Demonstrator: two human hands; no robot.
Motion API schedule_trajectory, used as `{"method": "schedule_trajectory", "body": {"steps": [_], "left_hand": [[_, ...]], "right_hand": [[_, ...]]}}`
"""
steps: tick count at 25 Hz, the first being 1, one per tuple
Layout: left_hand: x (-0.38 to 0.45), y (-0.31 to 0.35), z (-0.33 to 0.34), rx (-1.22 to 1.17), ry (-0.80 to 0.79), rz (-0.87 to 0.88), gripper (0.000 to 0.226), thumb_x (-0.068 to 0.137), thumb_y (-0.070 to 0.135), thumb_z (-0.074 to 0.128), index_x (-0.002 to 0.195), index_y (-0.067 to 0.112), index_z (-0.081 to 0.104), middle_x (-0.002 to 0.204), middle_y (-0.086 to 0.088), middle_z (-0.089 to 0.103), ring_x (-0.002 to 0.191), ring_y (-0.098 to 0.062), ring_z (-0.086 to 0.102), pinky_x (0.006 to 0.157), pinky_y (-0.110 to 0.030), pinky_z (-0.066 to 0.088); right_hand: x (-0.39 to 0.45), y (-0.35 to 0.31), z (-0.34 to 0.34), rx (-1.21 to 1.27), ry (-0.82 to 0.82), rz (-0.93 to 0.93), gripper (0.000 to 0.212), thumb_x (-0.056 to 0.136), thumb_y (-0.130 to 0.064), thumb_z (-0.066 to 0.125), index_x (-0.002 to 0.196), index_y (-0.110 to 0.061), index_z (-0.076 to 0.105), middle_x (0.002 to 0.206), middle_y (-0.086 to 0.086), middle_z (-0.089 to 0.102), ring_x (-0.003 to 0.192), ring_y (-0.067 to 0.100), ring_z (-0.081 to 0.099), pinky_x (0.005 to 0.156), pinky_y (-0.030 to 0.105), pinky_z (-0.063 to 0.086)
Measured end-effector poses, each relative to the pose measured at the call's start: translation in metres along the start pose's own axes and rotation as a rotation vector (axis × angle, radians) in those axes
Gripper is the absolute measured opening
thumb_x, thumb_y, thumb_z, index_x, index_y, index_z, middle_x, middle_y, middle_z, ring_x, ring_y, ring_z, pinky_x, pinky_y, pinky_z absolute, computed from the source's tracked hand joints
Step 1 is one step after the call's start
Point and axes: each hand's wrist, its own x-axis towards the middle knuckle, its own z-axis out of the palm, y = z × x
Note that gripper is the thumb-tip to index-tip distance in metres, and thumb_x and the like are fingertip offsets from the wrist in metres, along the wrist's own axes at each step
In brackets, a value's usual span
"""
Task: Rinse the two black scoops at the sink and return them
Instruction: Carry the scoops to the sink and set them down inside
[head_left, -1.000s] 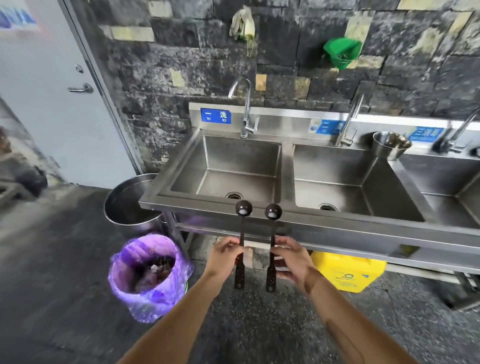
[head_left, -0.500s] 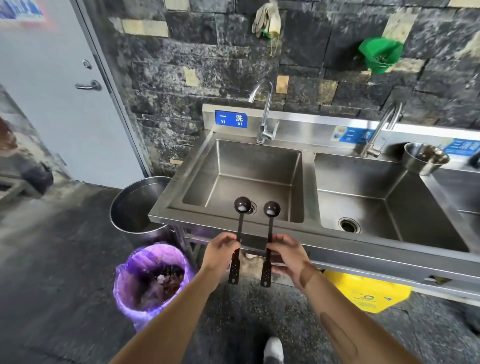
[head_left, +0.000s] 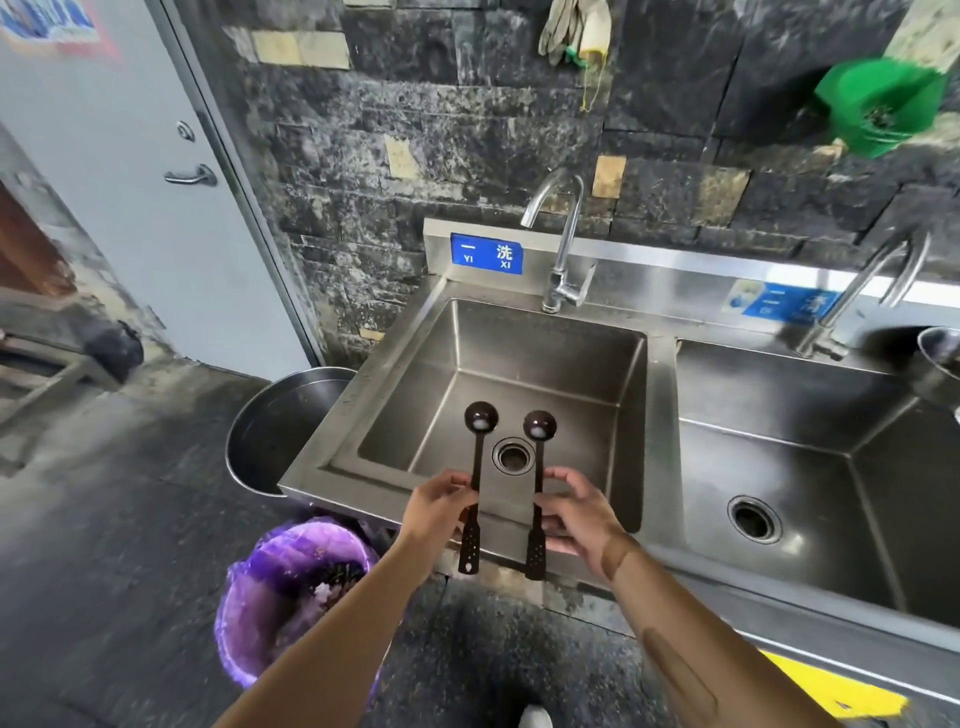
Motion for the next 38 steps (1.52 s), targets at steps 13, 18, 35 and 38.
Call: {"method": "schedule_trajectory", "body": {"steps": [13,18,35,38], "left_hand": [[0.1,0.032,0.04,-0.057,0.003,-0.12,0.017,0.078,0.005,0.064,0.087,0.018,0.069,0.074,-0.003,0.07,0.06,-0.016,0.06,0.056,-0.028,0.052],[0.154,0.036,0.037,-0.044,-0.106,-0.196,0.016,0.078,0.006,0.062,0.09,0.017,0.066,0.085,-0.011,0.07,0.074,-0.025,0.065,0.065,-0.035,0.06],[0.327,-0.02,0.01,0.212,-0.274,-0.451,0.014,0.082,0.001,0.066,0.086,0.014,0.064,0.084,-0.009,0.072,0.071,-0.022,0.068,0.069,-0.033,0.058],[0.341,-0.049,0.022,0.248,-0.259,-0.474,0.015,0.084,0.001,0.065,0.085,0.015,0.062,0.082,-0.006,0.069,0.066,-0.019,0.064,0.061,-0.027,0.054]], "right_hand": [[0.1,-0.05,-0.039,0.007,-0.043,0.084,0.028,0.086,-0.006,0.063,0.105,-0.026,0.066,0.089,0.003,0.073,0.07,0.016,0.064,0.067,0.034,0.059],[0.137,-0.062,-0.035,0.022,-0.012,0.113,0.027,0.088,-0.003,0.061,0.108,-0.021,0.064,0.093,0.005,0.074,0.07,0.015,0.066,0.071,0.036,0.061],[0.268,-0.023,0.005,0.15,0.241,0.36,0.034,0.088,0.002,0.057,0.115,-0.02,0.06,0.086,0.01,0.065,0.073,0.022,0.058,0.071,0.035,0.054],[0.288,0.006,0.0,0.147,0.254,0.426,0.031,0.089,0.002,0.057,0.116,-0.014,0.058,0.089,0.013,0.064,0.078,0.025,0.058,0.072,0.037,0.052]]}}
